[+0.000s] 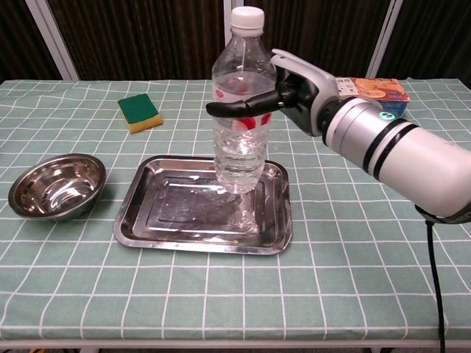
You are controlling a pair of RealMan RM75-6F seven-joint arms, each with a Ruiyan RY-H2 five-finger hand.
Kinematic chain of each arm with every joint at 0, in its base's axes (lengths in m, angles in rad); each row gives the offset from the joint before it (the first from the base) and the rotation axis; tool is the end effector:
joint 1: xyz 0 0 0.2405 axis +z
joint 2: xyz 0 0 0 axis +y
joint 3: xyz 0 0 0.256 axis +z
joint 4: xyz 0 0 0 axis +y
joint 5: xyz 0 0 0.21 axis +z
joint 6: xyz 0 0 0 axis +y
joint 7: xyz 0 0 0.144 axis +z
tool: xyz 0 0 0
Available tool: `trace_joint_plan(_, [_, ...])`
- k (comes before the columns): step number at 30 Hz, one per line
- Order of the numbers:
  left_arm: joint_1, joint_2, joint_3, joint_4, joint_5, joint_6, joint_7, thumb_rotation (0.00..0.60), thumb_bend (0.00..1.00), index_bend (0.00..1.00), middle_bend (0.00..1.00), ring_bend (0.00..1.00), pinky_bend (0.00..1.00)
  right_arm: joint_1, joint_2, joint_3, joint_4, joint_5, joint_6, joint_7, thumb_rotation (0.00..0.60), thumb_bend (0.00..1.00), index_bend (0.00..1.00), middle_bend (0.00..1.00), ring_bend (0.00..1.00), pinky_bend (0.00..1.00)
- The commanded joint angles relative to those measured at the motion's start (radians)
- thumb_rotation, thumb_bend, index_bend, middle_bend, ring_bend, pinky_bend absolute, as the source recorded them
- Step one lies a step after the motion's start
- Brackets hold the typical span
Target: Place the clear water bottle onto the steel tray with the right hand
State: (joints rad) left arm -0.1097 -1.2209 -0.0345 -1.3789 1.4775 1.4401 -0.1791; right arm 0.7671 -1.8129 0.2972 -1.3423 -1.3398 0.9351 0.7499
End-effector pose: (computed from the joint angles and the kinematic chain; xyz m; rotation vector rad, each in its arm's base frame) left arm -0.3495 0.1891 0.1438 -1.3688 -0.9767 -0.9119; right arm -0.0708 -0.3327 -0.0726 1.4428 -2.0240 1.7134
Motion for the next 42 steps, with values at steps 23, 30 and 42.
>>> trace_joint_plan(23, [0.002, 0.002, -0.002, -0.007, 0.017, 0.017, 0.003, 0.6, 0.24, 0.19, 0.21, 0.11, 0.19, 0.072, 0.004, -0.096, 0.125, -0.141, -0.073, 0.121, 0.6, 0.0, 0.06, 0.21, 0.03, 0.14])
trace_joint_plan(30, [0.003, 0.003, 0.0, -0.022, 0.022, 0.021, 0.018, 0.6, 0.24, 0.19, 0.21, 0.11, 0.19, 0.061, 0.168, -0.147, 0.004, -0.152, -0.112, 0.015, 0.6, 0.0, 0.0, 0.03, 0.0, 0.0])
trace_joint_plan(42, [-0.006, 0.014, -0.008, -0.042, 0.01, 0.005, 0.034, 0.6, 0.24, 0.18, 0.21, 0.11, 0.19, -0.169, 0.656, -0.289, -0.336, 0.173, 0.158, -1.049, 0.6, 0.04, 0.0, 0.03, 0.0, 0.0])
